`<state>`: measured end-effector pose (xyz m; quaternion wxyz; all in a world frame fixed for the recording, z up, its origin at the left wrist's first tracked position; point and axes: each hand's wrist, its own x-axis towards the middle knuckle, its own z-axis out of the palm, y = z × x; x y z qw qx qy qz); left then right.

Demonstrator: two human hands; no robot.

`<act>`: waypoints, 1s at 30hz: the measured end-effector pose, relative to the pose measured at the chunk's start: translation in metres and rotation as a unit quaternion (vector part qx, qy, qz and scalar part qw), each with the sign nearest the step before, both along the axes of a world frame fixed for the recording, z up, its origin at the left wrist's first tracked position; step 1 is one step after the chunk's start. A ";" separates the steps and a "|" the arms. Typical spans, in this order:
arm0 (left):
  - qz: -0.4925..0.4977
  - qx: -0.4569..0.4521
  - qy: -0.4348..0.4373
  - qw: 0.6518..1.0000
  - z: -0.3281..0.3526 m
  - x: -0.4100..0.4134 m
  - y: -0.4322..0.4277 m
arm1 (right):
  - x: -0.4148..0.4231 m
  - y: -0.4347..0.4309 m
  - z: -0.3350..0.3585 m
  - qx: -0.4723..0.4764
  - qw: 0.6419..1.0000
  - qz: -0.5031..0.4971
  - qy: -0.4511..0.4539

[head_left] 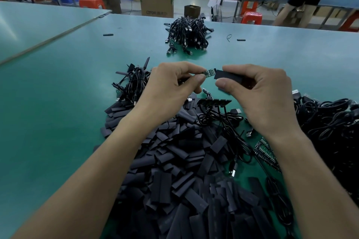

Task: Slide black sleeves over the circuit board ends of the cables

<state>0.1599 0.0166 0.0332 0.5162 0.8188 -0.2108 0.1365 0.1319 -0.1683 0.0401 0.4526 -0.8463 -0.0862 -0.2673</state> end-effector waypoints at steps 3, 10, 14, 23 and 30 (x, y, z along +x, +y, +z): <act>-0.005 0.000 0.003 1.000 0.001 -0.001 0.000 | -0.001 0.001 0.000 -0.006 1.000 -0.006 -0.008; -0.016 -0.010 0.003 1.000 0.002 -0.002 -0.001 | -0.001 -0.001 0.000 -0.013 0.999 -0.032 -0.035; -0.027 -0.012 0.008 1.000 0.002 -0.002 -0.002 | -0.002 0.002 0.000 -0.024 0.998 -0.029 -0.045; -0.045 0.003 0.008 0.999 0.004 -0.003 0.001 | 0.001 -0.001 -0.003 -0.076 0.994 -0.024 -0.073; -0.096 0.021 0.033 0.995 0.005 -0.003 0.003 | 0.001 -0.008 -0.001 -0.073 0.995 0.068 -0.029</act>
